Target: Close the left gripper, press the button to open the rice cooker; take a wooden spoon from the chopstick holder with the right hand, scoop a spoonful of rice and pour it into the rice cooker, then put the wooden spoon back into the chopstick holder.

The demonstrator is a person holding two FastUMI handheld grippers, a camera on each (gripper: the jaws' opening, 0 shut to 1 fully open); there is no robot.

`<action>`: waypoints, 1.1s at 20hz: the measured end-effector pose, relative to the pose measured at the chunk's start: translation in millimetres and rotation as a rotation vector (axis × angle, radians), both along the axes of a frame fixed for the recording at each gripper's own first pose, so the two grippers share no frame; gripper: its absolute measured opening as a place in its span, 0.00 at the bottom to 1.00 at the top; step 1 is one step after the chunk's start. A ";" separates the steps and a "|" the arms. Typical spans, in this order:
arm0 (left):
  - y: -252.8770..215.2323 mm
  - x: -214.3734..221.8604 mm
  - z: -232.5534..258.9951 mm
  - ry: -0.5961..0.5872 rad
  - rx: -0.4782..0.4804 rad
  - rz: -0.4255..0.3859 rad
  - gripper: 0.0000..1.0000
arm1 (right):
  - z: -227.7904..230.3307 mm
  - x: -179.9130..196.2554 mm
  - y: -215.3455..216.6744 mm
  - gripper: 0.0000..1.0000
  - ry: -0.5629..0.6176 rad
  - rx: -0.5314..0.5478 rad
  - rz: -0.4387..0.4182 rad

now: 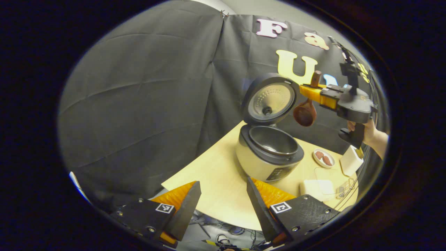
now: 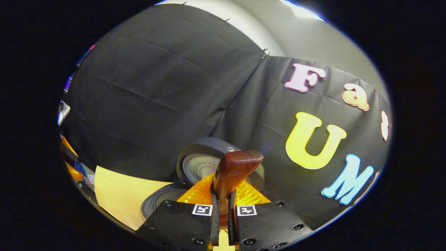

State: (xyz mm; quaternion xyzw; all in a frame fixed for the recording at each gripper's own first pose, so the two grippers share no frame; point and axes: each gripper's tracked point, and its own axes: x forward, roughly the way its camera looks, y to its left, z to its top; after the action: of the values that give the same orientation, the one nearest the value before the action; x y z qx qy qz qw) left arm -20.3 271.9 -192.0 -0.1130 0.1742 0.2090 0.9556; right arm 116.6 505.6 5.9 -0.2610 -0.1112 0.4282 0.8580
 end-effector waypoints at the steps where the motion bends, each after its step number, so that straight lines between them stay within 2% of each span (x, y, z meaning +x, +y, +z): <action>1: -5.4 5.1 7.4 0.000 0.019 0.000 0.85 | 14.1 -2.4 -14.8 0.11 -0.003 0.028 -0.006; 2: -12.1 11.9 14.0 -0.001 0.035 -0.001 0.85 | 27.5 -3.1 -33.3 0.08 -0.013 0.053 -0.016; 3: -22.0 17.3 20.8 -0.007 0.044 -0.013 0.85 | 39.2 -2.8 -53.1 0.11 -0.025 0.077 -0.032; 4: -34.7 22.7 25.8 -0.013 0.047 -0.027 0.84 | 47.0 1.2 -74.3 0.08 -0.028 0.092 -0.054; 5: -47.8 27.4 31.5 -0.020 0.048 -0.043 0.84 | 49.6 6.9 -91.9 0.11 -0.026 0.102 -0.077; 7: -71.2 35.0 38.3 -0.031 0.054 -0.076 0.84 | 54.5 15.4 -133.7 0.08 -0.020 0.124 -0.129; 9: -93.4 44.0 41.9 -0.025 0.065 -0.100 0.84 | 57.0 24.1 -178.3 0.12 -0.012 0.149 -0.186; 12: -123.0 58.0 46.5 -0.019 0.080 -0.127 0.85 | 55.8 35.1 -243.7 0.11 0.009 0.194 -0.272; 14: -143.1 65.8 50.4 -0.015 0.096 -0.142 0.84 | 46.5 45.5 -289.3 0.14 0.035 0.223 -0.339; 15: -152.2 71.0 52.2 -0.014 0.104 -0.150 0.84 | 38.2 42.7 -301.0 0.08 0.057 0.231 -0.381; 17: -172.5 76.4 56.0 -0.014 0.117 -0.167 0.85 | 23.8 50.2 -343.5 0.08 0.104 0.250 -0.448; 18: -183.1 79.2 57.9 -0.013 0.123 -0.176 0.85 | 16.4 52.6 -363.6 0.14 0.128 0.261 -0.476; 19: -194.4 82.0 60.7 -0.013 0.132 -0.182 0.84 | 9.1 54.6 -381.8 0.11 0.152 0.272 -0.503; 22: -228.9 85.8 63.4 -0.016 0.160 -0.197 0.84 | -18.2 56.4 -425.0 0.11 0.229 0.285 -0.552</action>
State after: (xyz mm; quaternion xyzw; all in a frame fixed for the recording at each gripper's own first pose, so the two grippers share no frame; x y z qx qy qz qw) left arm 65.5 43.1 -128.6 -0.0202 0.1596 0.1265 0.9788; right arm 172.9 80.6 -12.3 -0.1087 0.0021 0.1863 0.9765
